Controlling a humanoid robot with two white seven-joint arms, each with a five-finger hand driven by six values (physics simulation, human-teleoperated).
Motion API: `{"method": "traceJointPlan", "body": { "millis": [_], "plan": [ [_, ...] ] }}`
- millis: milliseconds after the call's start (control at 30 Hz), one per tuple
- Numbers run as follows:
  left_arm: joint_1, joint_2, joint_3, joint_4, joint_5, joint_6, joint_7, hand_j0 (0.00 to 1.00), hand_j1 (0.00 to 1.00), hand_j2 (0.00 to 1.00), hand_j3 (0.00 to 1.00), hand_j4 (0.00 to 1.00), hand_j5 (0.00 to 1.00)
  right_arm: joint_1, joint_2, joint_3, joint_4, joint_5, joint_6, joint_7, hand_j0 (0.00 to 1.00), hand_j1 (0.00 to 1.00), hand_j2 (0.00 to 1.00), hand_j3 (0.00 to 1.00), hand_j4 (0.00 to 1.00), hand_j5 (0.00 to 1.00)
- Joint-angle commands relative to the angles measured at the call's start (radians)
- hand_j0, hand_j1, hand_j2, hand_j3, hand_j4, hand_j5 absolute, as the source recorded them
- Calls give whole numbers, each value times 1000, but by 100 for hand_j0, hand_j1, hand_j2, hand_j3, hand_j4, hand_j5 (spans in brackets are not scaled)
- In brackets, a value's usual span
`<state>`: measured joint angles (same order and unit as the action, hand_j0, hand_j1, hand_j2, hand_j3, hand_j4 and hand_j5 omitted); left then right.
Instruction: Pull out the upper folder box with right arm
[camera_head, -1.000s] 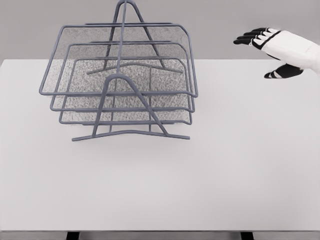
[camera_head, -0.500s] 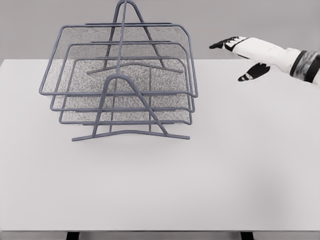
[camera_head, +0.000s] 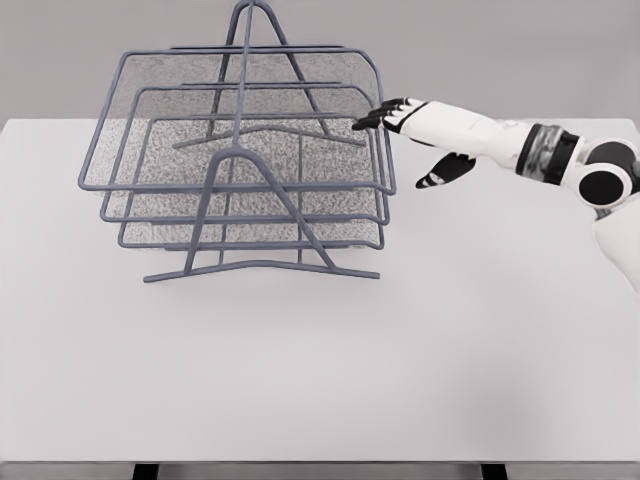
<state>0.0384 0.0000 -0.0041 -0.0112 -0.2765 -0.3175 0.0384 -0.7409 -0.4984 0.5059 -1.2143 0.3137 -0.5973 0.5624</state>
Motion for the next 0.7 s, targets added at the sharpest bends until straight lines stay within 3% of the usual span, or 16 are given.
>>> {"method": "traceJointPlan", "body": {
  "millis": [0,100,667],
  "plan": [
    [0,0,-1,0,0,-2,0,100,100,100,100,100,100,0,3,22,2,27,-14,8,100,100,100,100,100,100],
    [0,0,-1,0,0,0,0,100,100,100,100,100,100,2,-2,37,2,35,-14,8,100,100,100,100,100,100],
    [0,0,-1,0,0,0,0,100,100,100,100,100,100,2,-163,6,-37,-33,-14,4,100,100,100,100,100,100]
  ]
}}
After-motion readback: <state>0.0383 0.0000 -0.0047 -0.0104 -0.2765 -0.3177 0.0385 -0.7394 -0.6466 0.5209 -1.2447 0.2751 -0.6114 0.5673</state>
